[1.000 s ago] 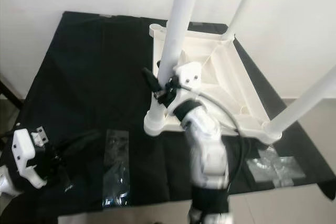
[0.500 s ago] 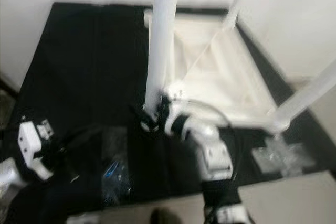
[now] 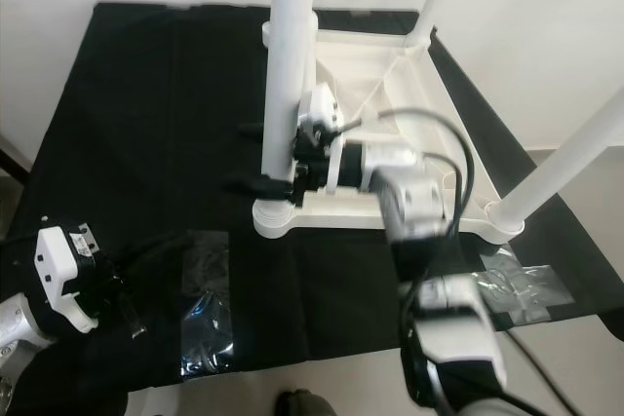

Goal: Building children table

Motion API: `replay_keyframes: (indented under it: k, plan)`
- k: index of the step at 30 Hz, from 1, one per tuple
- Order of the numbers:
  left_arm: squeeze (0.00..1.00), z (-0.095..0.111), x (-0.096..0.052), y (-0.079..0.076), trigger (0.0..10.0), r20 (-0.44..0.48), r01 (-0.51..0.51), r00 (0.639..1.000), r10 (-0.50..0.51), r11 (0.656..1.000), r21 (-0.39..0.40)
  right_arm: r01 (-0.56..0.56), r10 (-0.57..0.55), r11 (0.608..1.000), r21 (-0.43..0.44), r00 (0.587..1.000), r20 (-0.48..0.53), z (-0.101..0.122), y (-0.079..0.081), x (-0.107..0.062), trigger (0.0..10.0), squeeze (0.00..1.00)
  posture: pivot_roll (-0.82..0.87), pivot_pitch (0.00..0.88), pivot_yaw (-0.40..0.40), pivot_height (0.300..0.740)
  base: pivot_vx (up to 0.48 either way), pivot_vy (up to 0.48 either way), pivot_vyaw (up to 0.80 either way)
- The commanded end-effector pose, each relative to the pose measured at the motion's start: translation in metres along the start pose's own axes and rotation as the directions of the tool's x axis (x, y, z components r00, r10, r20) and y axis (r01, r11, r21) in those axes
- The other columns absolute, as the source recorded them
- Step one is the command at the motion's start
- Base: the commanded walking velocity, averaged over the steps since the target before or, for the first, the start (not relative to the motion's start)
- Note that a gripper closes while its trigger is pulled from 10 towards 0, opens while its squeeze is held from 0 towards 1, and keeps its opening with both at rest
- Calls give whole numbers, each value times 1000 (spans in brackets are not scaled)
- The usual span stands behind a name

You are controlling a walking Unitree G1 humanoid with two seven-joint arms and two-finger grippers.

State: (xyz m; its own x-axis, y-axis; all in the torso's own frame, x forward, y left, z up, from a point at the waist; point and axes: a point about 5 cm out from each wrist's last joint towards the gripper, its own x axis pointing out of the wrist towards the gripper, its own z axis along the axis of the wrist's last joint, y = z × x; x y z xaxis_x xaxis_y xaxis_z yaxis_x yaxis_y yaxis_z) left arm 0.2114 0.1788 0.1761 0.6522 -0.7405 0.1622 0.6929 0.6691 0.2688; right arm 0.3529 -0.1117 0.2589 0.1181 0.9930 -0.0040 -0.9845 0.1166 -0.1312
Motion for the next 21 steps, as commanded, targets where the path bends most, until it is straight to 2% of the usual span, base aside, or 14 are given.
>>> replay_keyframes:
  k: [1, 2, 3, 6, 15, 16, 17, 18, 19, 20, 21]
  plan:
    - [0, -3, 0, -3, 10000, -15, 9, 1000, -9, 1000, -9, -15, 14, 1000, 17, 1000, 9, -3, -2, -2, 9569, 0, 72, 150, -122, 740, 0, 0, 0]
    - [0, -3, 0, -3, 10000, -15, 9, 1000, -9, 1000, -10, -29, 29, 999, 24, 1000, 11, 0, -6, -1, 9569, 0, 72, 150, -122, 740, 0, 0, 0]
    - [0, -3, 0, -3, 10000, -16, 10, 1000, -10, 1000, -10, -47, 46, 998, 35, 999, 10, 1, -8, -1, 0, 0, 75, 151, -121, 740, 0, 0, 0]
    - [0, -3, 0, -3, 10000, -16, 10, 1000, -10, 1000, -10, -79, 79, 995, 53, 997, 10, 1, -9, -1, 0, 0, 76, 151, -122, 740, 0, 0, 0]
    - [0, -2, 0, -4, 10000, -13, 10, 1000, -10, 1000, -11, -8, 8, 999, 44, 1000, -4, -14, -11, -17, 0, 0, 71, 154, -118, 740, 0, 0, 0]
    - [0, -2, 0, -4, 10000, -13, 11, 1000, -11, 1000, -12, 52, -52, 998, 33, 999, -11, -23, -7, -24, 0, 0, 61, 161, -113, 740, 0, 0, 0]
    - [0, -2, 0, -4, 10000, -13, 11, 1000, -11, 1000, -12, 52, -52, 998, 33, 999, -11, -23, -7, -24, 0, 0, 61, 161, -113, 740, 0, 0, 0]
    - [0, -1, -1, -3, 10000, -12, 13, 1000, -13, 1000, -13, 121, -121, 992, 31, 992, -20, -30, -3, -29, 0, 0, 59, 163, -114, 740, 0, 0, 0]
    - [0, -1, -1, -3, 10000, -12, 13, 1000, -13, 1000, -13, 121, -121, 992, 31, 992, -20, -30, -3, -29, 0, 0, 59, 163, -114, 740, 0, 0, 0]
    - [0, -1, -1, -3, 10000, -12, 13, 1000, -13, 1000, -13, 168, -167, 985, 29, 986, -25, -35, 0, -32, 0, 0, 59, 163, -114, 740, 0, 0, 0]
    - [0, -1, -2, -3, 10000, -13, 15, 1000, -15, 1000, -13, 309, -307, 949, 54, 951, -45, -50, 11, -26, 0, 0, 53, 170, -117, 740, 0, 0, 0]
